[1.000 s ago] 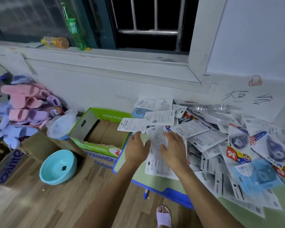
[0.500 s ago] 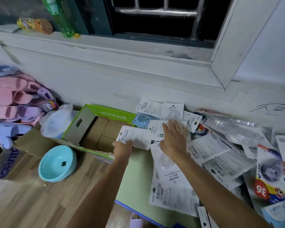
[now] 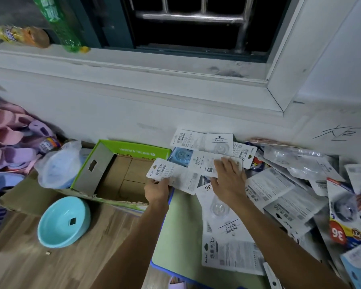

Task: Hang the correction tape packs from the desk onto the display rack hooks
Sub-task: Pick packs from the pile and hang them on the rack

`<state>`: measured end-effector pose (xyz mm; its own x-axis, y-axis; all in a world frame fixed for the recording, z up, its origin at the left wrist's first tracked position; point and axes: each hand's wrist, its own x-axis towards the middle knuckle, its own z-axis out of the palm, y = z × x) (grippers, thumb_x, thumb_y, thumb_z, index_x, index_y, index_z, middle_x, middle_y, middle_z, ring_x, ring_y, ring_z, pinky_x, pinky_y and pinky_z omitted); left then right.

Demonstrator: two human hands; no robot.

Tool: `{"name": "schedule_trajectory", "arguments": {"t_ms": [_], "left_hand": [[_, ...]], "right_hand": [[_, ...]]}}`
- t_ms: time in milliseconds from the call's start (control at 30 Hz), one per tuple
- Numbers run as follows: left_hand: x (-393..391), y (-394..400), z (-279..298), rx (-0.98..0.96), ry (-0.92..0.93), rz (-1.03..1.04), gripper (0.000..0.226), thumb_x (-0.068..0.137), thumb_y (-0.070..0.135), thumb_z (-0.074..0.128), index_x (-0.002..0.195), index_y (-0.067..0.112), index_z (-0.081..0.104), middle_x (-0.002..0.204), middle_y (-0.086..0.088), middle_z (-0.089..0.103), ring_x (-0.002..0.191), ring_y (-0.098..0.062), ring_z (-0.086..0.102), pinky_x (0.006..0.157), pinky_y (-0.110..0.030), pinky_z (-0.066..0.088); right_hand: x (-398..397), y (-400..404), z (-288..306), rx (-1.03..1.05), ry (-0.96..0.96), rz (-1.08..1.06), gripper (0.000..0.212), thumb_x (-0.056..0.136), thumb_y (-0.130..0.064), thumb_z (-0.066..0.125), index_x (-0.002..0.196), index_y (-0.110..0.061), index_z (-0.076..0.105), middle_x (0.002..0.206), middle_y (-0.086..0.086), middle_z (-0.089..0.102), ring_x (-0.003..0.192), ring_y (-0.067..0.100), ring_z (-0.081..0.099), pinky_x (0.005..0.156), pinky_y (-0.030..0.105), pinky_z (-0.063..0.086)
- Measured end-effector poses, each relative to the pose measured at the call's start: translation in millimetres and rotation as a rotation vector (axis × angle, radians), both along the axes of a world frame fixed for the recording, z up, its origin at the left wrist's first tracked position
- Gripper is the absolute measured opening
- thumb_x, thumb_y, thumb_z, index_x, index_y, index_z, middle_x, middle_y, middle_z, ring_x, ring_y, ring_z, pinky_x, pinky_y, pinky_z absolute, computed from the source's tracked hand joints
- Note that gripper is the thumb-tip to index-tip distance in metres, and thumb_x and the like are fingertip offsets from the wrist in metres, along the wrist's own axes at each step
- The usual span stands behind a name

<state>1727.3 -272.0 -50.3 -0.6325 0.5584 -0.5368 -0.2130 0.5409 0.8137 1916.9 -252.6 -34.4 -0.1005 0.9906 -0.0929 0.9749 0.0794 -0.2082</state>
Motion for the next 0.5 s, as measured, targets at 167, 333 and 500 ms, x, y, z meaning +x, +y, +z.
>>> {"name": "schedule_trajectory", "arguments": {"t_ms": [167,333,500], "left_hand": [[1.1,6.1,18.4,0.145,0.003,-0.043,0.021,0.082,0.003,0.059,0.095,0.019,0.064,0.092,-0.007,0.07,0.085,-0.027,0.068,0.079,-0.038,0.058],[11.5,12.0,43.0,0.332,0.119,-0.147,0.018,0.084,0.007,0.058,0.101,0.011,0.064,0.087,-0.011,0.067,0.073,-0.032,0.063,0.057,-0.031,0.054],[45.0,7.5,74.1,0.47,-0.015,-0.394,0.015,0.088,0.006,0.057,0.1,0.012,0.062,0.084,-0.002,0.066,0.075,-0.018,0.061,0.056,-0.025,0.052]], "right_hand": [[-4.6,-12.6,18.1,0.108,0.184,-0.132,0.05,0.09,-0.012,0.051,0.139,-0.014,0.041,0.139,0.006,0.045,0.131,0.027,0.035,0.1,0.053,0.039],[-9.0,-22.3,40.1,0.247,0.416,-0.231,0.05,0.09,0.0,0.046,0.139,-0.01,0.044,0.138,0.011,0.049,0.126,0.033,0.042,0.1,0.048,0.041],[-13.0,-42.2,63.0,0.244,0.73,-0.259,0.042,0.101,-0.012,0.035,0.142,-0.018,0.041,0.14,0.004,0.049,0.129,0.022,0.042,0.107,0.032,0.033]]}}
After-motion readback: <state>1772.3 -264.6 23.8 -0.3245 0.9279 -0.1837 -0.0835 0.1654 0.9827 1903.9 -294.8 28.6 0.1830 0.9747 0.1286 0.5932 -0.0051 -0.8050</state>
